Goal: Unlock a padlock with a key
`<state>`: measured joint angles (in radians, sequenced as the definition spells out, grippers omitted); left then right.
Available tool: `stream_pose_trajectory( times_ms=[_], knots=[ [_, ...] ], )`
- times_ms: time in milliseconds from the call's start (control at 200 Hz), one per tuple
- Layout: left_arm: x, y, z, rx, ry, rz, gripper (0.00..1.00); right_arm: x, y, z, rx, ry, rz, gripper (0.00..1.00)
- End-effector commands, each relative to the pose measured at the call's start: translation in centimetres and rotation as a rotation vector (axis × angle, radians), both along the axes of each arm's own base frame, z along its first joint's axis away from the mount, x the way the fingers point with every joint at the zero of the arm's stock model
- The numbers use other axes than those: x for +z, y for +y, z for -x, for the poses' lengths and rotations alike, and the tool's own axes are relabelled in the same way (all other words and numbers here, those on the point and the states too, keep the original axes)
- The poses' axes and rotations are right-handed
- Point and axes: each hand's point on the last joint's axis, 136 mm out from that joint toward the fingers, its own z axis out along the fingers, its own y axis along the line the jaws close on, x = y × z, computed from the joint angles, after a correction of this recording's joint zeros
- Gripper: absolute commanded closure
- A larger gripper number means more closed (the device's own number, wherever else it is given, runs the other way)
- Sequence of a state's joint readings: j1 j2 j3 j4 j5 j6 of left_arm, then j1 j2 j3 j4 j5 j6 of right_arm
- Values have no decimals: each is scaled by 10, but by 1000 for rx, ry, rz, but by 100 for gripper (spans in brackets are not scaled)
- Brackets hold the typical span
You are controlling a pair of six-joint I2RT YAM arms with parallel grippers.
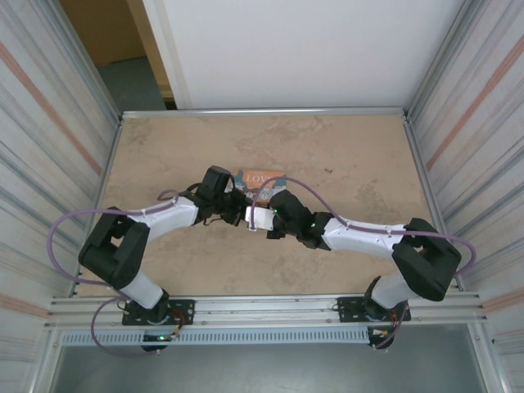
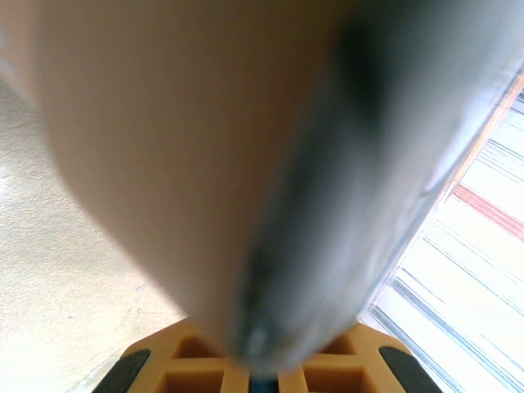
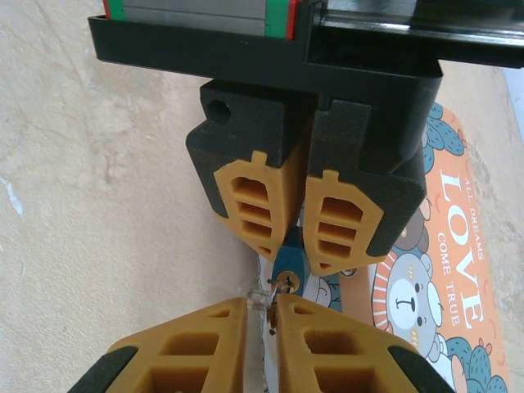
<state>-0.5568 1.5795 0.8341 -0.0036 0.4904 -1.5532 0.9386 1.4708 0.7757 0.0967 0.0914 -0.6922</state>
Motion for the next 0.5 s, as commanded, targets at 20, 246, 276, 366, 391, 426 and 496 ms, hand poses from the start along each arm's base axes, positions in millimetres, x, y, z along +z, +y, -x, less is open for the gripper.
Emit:
stream_pose_trajectory(
  times_ms=[20,246,276,366,391,426,496],
  knots=[
    [12,-9,-5,-15,-15,37,100,10,9,-8,-13,-31,-23,87],
    [13,-10,-5,-18,-19,43,100,4,7,-11,-32,-38,-10,94],
    [14,-11,-5,-18,-21,43,100,2,7,-11,-34,-36,-7,94],
    [14,-11,-6,-21,-24,45,100,-1,6,-12,-39,-37,-2,95],
    [15,-11,-6,-21,-26,46,100,-1,6,-12,-40,-37,-1,95],
    [14,-11,-6,-20,-24,46,100,-3,6,-13,-41,-36,3,95],
    [15,-12,-5,-25,-27,50,100,-8,5,-13,-45,-36,14,95]
  ],
)
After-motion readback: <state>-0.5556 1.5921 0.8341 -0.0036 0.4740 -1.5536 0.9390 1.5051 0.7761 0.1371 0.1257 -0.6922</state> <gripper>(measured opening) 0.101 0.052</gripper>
